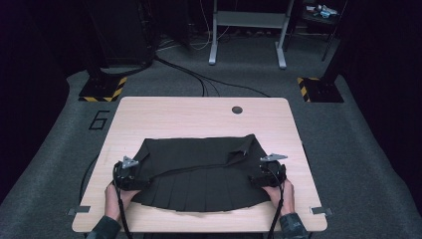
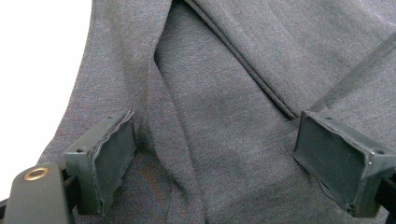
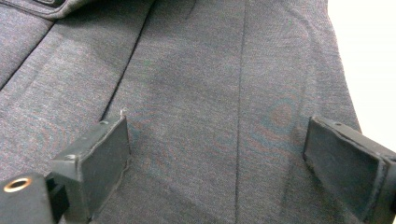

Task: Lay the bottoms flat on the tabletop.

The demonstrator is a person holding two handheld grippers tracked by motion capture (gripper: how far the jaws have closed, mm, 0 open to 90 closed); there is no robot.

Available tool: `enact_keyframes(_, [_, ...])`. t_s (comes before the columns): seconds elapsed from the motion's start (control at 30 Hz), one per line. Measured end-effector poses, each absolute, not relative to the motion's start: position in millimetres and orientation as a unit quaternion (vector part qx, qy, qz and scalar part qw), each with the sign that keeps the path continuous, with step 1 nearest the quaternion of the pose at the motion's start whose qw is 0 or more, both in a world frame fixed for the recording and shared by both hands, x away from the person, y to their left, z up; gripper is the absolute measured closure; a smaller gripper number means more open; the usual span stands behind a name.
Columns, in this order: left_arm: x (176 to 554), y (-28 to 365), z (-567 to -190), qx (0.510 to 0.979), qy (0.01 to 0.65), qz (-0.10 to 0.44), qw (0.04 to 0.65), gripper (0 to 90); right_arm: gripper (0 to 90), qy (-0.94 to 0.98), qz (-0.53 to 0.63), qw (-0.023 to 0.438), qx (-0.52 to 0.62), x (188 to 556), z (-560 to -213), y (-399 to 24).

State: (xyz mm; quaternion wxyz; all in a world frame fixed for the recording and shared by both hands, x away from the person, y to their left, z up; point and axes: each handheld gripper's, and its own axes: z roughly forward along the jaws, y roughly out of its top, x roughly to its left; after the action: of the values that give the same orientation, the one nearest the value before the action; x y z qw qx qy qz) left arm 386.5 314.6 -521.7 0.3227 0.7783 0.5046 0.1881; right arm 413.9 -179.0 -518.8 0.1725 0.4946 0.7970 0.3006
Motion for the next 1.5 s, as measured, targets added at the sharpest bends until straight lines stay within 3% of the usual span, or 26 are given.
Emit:
enact_keyframes(0.37, [372, 314, -514, 0.771, 0.502, 0.2, 0.336, 12.7, 10.3, 0.792, 0.311, 0.17, 0.497, 403, -513, -180])
enact_keyframes(0.53, [371, 307, -497, 0.771, 0.485, 0.192, 0.365, 13.6, 12.5, 0.789, 0.344, 0.19, 0.472, 409, -477, -172])
enact_keyframes(0.83, [382, 293, -501, 0.786, 0.473, 0.178, 0.356, 14.9, 16.2, 0.786, 0.357, 0.222, 0.453, 436, -434, -139])
enact_keyframes(1.07, [387, 292, -508, 0.793, 0.474, 0.167, 0.345, 15.1, 18.9, 0.789, 0.321, 0.208, 0.48, 464, -451, -131])
enact_keyframes(1.33, [385, 293, -513, 0.795, 0.472, 0.167, 0.343, 16.3, 22.4, 0.79, 0.299, 0.195, 0.498, 456, -474, -150])
enact_keyframes(1.5, [383, 289, -512, 0.794, 0.47, 0.175, 0.343, 23.1, 26.5, 0.792, 0.301, 0.185, 0.498, 446, -485, -153])
